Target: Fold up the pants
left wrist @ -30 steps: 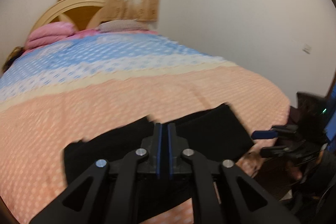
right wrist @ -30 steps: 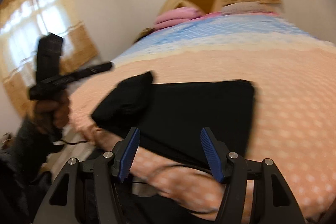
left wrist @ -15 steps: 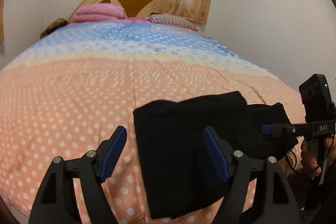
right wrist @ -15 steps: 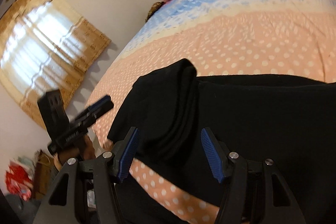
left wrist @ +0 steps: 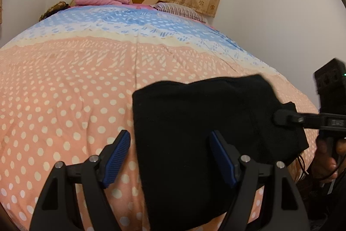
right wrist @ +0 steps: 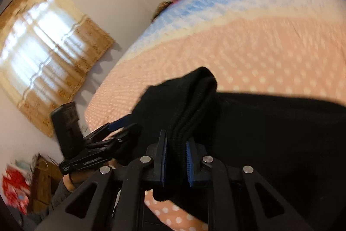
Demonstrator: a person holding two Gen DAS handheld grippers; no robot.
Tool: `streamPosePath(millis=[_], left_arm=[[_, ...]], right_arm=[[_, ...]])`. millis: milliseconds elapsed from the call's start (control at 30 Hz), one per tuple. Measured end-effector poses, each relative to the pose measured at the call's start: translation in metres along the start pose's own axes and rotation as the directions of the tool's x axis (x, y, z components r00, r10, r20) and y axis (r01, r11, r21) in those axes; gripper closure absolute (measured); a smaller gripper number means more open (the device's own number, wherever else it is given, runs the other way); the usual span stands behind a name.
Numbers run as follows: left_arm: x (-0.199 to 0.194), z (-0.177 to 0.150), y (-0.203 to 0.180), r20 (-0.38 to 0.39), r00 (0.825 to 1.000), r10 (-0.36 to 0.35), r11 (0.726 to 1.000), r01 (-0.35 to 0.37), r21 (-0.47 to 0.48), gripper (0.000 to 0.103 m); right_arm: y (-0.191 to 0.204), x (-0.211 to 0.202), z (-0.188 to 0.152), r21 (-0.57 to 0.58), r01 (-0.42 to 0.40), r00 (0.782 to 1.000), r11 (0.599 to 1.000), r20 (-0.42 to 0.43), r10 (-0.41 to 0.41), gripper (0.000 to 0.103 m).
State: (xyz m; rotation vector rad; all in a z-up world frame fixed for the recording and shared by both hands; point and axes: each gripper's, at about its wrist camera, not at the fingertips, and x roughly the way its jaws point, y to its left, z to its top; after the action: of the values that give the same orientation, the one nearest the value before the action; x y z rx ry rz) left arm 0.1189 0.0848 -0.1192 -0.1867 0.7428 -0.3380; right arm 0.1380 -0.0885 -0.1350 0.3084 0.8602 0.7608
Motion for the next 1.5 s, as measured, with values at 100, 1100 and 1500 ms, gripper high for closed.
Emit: streamPosePath(millis=[100,1100,1500], left_arm=[[-0.008,0.004,-0.002,0.025,1.0,0.0,1.0,0.0,-0.004,0.025],[0.032,0.005,-0.091,-0.052,0.998,0.018,0.982,-0.008,0.187,0.009],[0.029,0.006,-0.106,-0.015,0.999,0.048,0.969,-0.043,0.243,0.009]], right_arm=[[0.026,-0.028,0.003,-0.101,0.001,0.998,0.995,0.067,0.006,0.088],[-0.128,-0.137,-0.07,0.233,0.207,0.964,0.95,0.116,-0.238,0.085],[-0.075,-0.171,-0.075,0.086,0.372,0.898,0.924,0.219,-0.382,0.065]])
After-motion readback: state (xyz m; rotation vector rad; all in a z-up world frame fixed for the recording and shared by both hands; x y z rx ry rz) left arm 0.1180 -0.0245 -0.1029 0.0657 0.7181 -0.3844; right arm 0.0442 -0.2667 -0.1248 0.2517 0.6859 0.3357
